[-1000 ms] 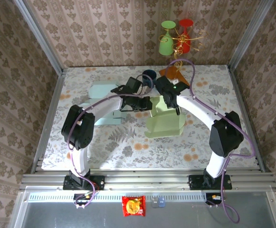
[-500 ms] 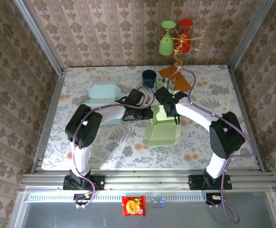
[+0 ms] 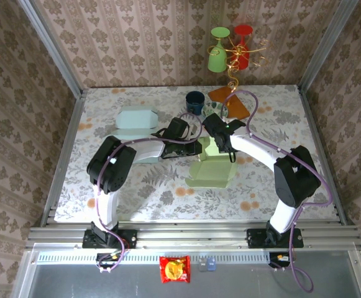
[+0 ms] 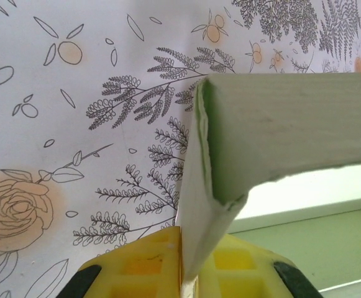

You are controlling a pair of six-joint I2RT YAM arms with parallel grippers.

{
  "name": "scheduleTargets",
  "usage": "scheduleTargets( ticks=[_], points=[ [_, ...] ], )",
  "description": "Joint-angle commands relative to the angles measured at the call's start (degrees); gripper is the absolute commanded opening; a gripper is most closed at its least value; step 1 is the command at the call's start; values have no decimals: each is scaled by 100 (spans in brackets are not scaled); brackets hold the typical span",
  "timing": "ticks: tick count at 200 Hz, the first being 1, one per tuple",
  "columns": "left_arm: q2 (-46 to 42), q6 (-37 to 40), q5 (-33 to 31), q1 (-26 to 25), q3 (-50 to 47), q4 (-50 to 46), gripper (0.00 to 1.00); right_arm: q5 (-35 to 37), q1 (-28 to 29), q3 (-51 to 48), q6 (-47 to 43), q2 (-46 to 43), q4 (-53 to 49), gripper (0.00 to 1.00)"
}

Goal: Fold the paper box

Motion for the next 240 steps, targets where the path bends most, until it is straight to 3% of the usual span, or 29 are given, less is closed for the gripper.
scheduleTargets(
  ticks=[1,73,94,131,151,182,224,240],
  points=[
    [231,-142,-218,-38,-168,-210,12,15,-22,122,228,43,-185,0],
    [345,-80,-322,-263,-56,-397,10,-40,-23,132,236,10,-183,0],
    [284,-51,-626,-351,-61,-563,13,-32,-31,129,245,-10,-197,0],
    [327,-98,-586,-367,-76,-486,13,-41,-31,102,257,-36,-192,0],
    [310,-98,-632,-374,-117,-458,3,-39,-31,98,263,-58,-181,0],
    [314,-33,-942,-442,-12,-818,0,-32,-22,98,304,-92,-192,0],
    [236,-134,-1541,-576,-14,-1230,0,-68,-18,79,333,-105,-185,0],
    [246,-147,-1479,-577,-52,-1152,9,-65,-22,69,333,-112,-185,0]
  ],
)
